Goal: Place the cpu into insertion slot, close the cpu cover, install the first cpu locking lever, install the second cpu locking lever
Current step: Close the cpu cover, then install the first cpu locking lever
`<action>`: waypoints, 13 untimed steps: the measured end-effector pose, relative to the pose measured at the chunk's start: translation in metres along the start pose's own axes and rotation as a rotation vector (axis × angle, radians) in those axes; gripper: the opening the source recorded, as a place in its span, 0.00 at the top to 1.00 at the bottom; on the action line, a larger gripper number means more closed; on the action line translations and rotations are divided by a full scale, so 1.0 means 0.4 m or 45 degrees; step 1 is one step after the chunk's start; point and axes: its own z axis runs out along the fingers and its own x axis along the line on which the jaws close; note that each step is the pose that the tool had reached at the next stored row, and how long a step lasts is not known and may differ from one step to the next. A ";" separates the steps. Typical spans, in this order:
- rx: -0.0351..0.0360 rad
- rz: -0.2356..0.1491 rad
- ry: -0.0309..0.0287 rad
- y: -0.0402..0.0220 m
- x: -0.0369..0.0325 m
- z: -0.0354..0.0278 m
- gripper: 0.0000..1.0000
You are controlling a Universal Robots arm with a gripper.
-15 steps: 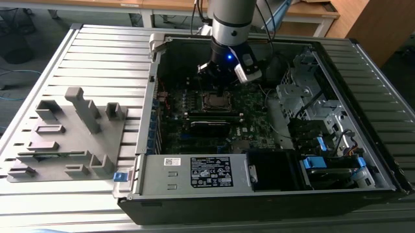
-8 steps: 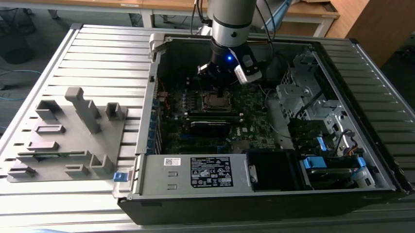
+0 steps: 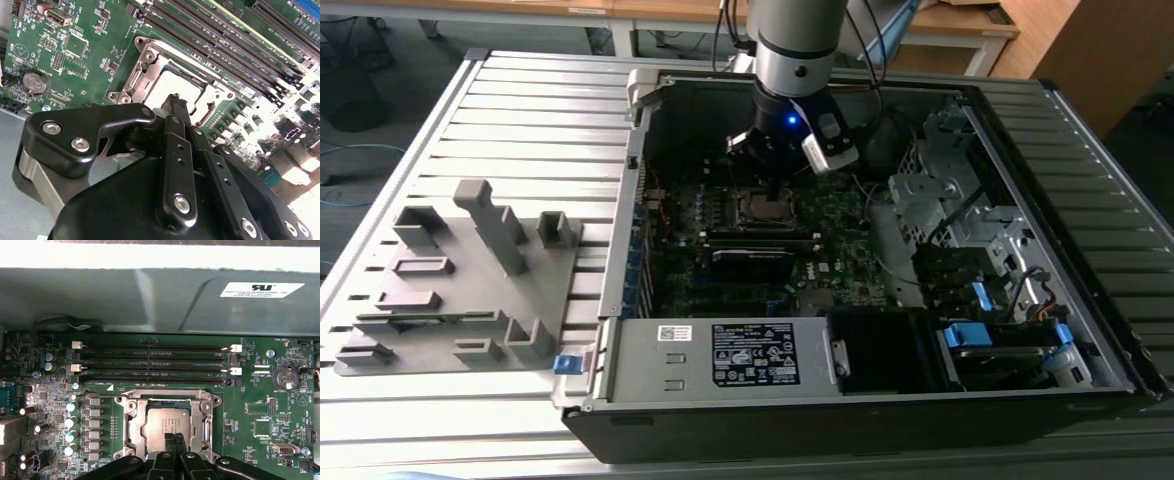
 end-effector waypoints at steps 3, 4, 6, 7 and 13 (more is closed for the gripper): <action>-0.0002 0.000 -0.0008 0.000 0.000 0.000 0.89; -0.0002 0.000 -0.0009 0.000 0.000 0.000 0.89; -0.0004 0.000 -0.0010 0.000 0.000 0.000 0.89; -0.0003 0.000 -0.0010 0.000 0.000 -0.001 0.89; -0.0003 0.000 -0.0009 0.000 0.000 -0.003 0.89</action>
